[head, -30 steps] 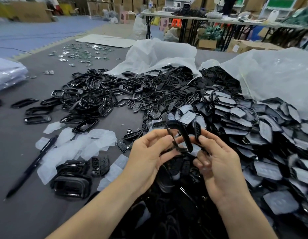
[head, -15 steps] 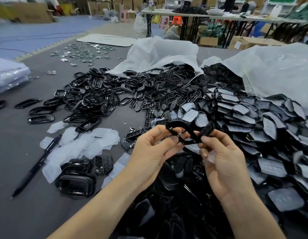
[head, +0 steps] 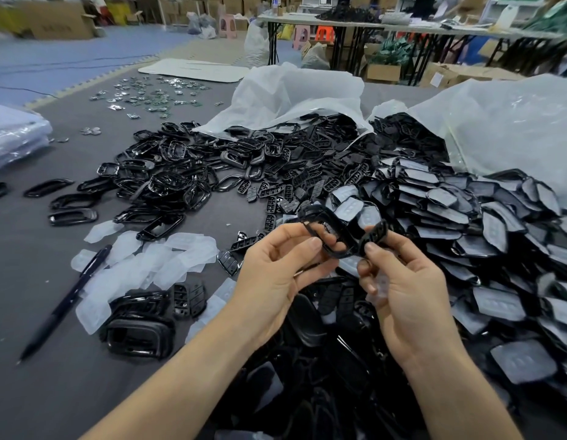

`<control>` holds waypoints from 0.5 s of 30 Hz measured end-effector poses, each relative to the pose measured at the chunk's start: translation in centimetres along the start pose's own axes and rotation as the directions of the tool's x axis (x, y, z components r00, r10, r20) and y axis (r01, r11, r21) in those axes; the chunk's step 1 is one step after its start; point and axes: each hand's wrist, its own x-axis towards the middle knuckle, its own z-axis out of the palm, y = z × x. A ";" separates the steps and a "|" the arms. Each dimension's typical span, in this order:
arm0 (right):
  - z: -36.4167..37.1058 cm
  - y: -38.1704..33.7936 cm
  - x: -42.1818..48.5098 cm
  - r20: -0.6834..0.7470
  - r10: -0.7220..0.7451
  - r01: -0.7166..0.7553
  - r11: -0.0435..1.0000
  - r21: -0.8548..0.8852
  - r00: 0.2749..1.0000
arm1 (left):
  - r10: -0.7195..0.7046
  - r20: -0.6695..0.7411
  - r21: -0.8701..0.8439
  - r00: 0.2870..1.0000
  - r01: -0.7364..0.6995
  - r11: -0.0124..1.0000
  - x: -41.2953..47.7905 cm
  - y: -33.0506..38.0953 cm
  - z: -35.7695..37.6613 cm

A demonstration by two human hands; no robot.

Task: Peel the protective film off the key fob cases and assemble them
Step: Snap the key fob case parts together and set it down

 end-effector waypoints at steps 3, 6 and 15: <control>0.0 0.1 0.1 0.003 -0.024 0.024 1.000 0.018 1.000 | 0.034 -0.019 0.011 0.999 -0.034 0.999 0.2 -0.1 -0.3; 0.0 0.2 0.0 0.035 -0.037 0.037 0.999 -0.001 0.999 | 0.077 -0.021 0.059 0.997 -0.076 0.995 0.3 -0.1 -0.5; 0.0 0.3 0.0 0.133 -0.217 0.235 0.962 -0.137 0.967 | 0.177 -0.048 0.297 0.983 -0.155 0.942 0.2 0.0 -0.3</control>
